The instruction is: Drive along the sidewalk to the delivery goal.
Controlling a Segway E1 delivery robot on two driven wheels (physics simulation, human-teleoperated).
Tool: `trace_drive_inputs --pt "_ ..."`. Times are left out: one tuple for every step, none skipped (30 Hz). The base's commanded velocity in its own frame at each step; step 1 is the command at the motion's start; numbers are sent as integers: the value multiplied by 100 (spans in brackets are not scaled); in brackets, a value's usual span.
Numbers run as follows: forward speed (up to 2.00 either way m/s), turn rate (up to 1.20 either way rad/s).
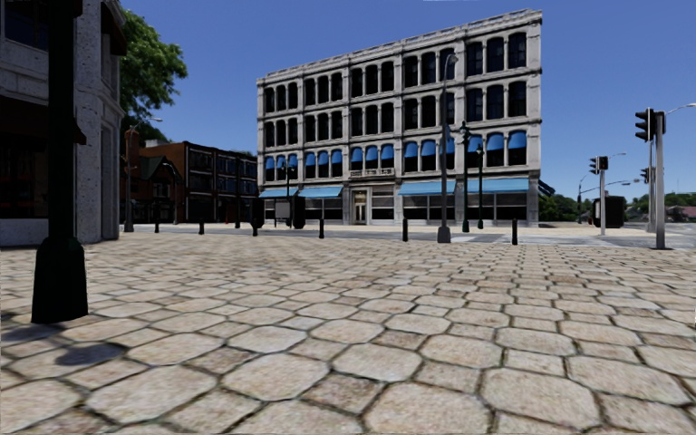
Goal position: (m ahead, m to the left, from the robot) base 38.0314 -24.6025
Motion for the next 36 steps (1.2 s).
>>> trace_drive_inputs --pt "152 -43" --pt "152 -43" --pt "152 -43" --pt "153 -43" --pt "153 -43" --pt "153 -43" --pt "154 -43" --pt "156 -43" --pt "157 -43" --pt "165 -43" --pt "165 -43" --pt "174 -43" --pt "182 -43" --pt "200 -43" --pt "200 -43" --pt "200 -43" --pt "200 -43" --pt "200 -43" --pt "200 -43" --pt "200 -43" --pt "200 -43" --pt "200 -43" --pt "200 -43" --pt "200 -43" --pt "200 -43" --pt "200 -43" --pt "200 -43" --pt "200 -43" --pt "200 -43" --pt "200 -43" --pt "200 -43" --pt "200 -43" --pt "200 -43" --pt "200 -43" --pt "200 -43" --pt "200 -43"
